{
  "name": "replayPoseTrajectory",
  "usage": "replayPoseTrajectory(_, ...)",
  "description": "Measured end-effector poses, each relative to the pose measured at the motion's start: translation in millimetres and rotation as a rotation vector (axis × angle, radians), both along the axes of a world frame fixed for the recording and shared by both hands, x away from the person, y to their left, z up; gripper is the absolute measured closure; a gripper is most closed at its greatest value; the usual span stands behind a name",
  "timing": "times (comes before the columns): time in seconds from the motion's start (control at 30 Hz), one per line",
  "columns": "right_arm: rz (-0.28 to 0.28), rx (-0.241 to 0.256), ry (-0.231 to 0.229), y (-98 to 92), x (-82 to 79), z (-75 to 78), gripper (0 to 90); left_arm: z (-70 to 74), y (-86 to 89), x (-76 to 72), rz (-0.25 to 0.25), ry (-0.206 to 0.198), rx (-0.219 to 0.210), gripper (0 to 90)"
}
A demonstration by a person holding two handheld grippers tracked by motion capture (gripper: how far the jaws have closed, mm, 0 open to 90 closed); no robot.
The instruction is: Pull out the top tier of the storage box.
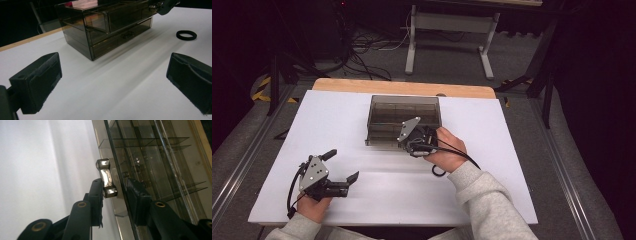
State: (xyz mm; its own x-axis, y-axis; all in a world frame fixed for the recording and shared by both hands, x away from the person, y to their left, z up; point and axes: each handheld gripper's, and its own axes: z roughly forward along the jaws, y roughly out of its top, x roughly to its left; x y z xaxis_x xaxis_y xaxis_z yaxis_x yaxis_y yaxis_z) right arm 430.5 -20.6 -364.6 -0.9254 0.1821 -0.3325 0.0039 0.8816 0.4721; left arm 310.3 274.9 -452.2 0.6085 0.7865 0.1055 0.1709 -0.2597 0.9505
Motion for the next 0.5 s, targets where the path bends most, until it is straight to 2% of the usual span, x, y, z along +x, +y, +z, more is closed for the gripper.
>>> replayPoseTrajectory(0.5,0.021,-0.004,0.042,-2.0,-9.6,-1.8,69.0,0.1,0.0,0.0,-0.001,-0.001,0.002,0.9)
